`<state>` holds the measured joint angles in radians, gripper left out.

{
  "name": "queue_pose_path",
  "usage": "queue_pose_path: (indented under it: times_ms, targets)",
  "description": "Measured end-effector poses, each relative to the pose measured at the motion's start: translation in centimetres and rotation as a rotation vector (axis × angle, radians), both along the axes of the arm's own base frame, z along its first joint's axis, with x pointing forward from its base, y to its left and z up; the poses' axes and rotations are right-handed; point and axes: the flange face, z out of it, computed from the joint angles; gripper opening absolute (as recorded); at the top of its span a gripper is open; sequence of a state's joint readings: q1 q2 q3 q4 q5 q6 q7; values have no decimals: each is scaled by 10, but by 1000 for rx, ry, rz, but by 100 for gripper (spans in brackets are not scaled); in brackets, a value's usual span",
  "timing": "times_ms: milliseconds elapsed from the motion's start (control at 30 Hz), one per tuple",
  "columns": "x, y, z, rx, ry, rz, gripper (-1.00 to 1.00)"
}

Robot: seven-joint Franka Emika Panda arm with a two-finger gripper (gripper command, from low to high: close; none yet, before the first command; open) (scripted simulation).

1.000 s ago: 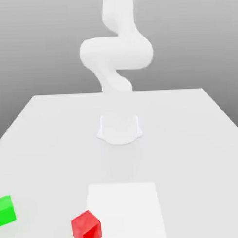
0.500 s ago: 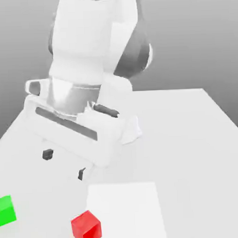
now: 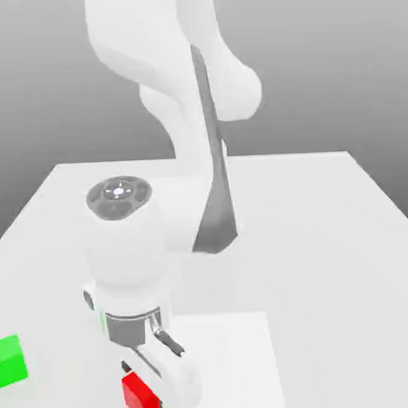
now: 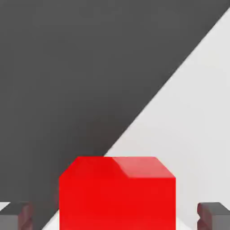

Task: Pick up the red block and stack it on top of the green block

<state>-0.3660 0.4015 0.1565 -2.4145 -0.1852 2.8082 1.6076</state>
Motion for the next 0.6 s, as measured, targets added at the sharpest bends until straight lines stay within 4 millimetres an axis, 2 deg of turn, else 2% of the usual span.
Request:
queue_pose_path:
  times_ms: [133, 167, 333, 367, 467, 600]
  targets:
    - [0, 0, -4, 0, -1, 0, -100]
    - [0, 0, 0, 0, -2, 0, -100]
    - [0, 0, 50, 0, -1, -1, -100]
    - [-2, -11, 57, -2, 2, -47, -100]
    - [-14, -73, 68, -6, 9, -308, -100]
    - [-43, -151, 81, -5, 6, -656, -100]
